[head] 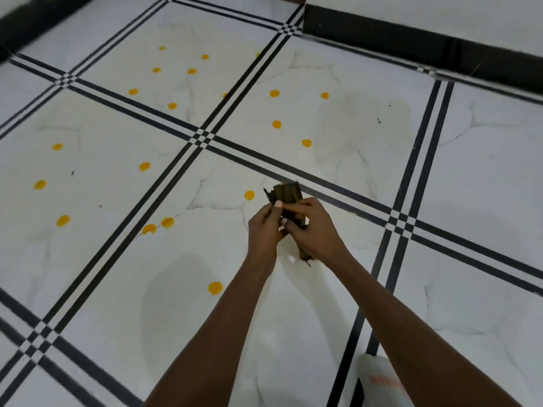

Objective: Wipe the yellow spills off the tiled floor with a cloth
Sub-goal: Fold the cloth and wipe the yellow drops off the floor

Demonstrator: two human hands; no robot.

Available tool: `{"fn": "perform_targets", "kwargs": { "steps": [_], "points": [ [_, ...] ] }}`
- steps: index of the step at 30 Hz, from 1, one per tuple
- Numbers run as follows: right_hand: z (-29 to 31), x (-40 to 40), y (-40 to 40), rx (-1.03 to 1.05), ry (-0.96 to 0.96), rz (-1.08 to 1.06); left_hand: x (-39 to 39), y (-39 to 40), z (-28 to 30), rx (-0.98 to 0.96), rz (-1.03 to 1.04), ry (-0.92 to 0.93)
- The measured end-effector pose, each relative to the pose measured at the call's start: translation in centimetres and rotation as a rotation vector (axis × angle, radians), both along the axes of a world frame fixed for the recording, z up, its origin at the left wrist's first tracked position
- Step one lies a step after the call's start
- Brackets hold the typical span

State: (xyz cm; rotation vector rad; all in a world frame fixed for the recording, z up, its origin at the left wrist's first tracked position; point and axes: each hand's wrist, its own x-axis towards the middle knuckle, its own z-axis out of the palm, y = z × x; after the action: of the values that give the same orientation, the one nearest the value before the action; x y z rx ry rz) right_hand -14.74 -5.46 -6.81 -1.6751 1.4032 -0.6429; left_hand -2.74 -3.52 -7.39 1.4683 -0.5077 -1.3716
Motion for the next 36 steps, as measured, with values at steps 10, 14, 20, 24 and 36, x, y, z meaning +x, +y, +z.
{"fn": "perform_targets", "kwargs": {
  "steps": [10,14,20,24,36],
  "points": [
    [1.3,1.3,0.0,0.026,-0.181,-0.147,2.3,0.8,2.8,-0.022,-0.041,0.083],
    [1.3,1.6,-0.3,0.108,-0.226,-0.121,3.2,1.1,2.8,-0.05,0.0,0.06],
    [1.7,2.6,-0.1,0.137,-0.28,-0.111,3.9,1.2,3.4,-0.068,0.129,-0.063],
    [2.4,2.3,-0.2,0.241,-0.407,-0.147,4.0,1.5,4.2,-0.102,0.07,0.003],
    [3.5,3.1,-0.3,0.228,-0.396,-0.163,4.7,1.5,5.3,-0.114,0.1,-0.007]
  ]
}}
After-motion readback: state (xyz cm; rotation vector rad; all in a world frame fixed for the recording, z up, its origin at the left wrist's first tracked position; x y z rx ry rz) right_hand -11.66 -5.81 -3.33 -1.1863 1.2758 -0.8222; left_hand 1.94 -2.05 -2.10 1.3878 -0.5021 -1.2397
